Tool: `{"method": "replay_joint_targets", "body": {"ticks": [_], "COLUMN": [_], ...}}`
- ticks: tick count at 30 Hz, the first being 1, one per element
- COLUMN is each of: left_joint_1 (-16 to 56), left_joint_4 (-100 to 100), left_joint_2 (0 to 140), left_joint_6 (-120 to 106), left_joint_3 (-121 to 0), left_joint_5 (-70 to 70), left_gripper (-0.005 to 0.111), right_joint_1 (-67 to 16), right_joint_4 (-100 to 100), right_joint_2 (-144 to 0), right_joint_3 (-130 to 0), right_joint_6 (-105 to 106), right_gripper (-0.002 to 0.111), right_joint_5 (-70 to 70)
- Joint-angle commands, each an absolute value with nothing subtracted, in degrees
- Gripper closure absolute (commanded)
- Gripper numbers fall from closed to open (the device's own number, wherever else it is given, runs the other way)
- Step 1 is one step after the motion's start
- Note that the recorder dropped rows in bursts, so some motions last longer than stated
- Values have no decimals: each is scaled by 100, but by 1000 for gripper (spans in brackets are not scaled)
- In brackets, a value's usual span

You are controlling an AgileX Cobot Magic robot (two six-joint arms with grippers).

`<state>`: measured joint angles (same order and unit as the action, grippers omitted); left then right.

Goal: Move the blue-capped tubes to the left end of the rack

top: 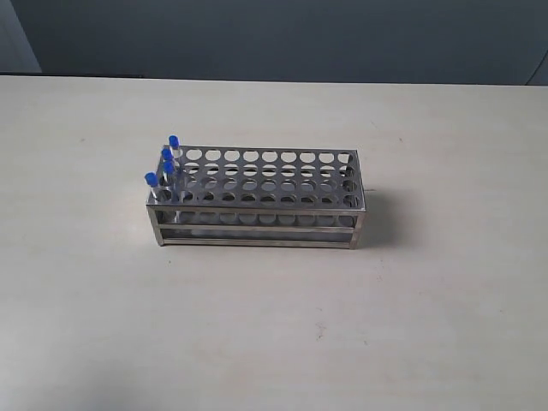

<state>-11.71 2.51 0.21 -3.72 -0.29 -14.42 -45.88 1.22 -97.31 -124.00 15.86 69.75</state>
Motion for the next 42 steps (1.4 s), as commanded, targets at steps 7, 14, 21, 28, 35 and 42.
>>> {"method": "replay_joint_targets", "body": {"ticks": [7,14,21,28,35,42], "left_joint_1": [-1126,-1126,-1126,-1126,-1126,-1126], "left_joint_4": [258,258,258,258,258,258], "left_joint_2": [0,0,0,0,0,0], "left_joint_6": [-351,-351,-351,-351,-351,-351], "left_joint_3": [0,0,0,0,0,0], "left_joint_5": [-1374,-1374,-1374,-1374,-1374,-1374], "left_gripper": [106,106,106,106,106,106], "right_joint_1": [-4568,-4568,-4568,-4568,-4568,-3656], "right_joint_4": [1542,1621,1500,2097,3050,3132], "right_joint_2": [-8638,-7793,-7048,-6862,-6870,-6004], "right_joint_3": [-12424,-12424,-12424,-12424,-12183,-10761], "right_joint_6": [513,32,-177,-217,-584,-1363], "right_gripper": [109,109,109,109,109,109], "right_joint_5": [6996,6996,6996,6996,6996,6996]}}
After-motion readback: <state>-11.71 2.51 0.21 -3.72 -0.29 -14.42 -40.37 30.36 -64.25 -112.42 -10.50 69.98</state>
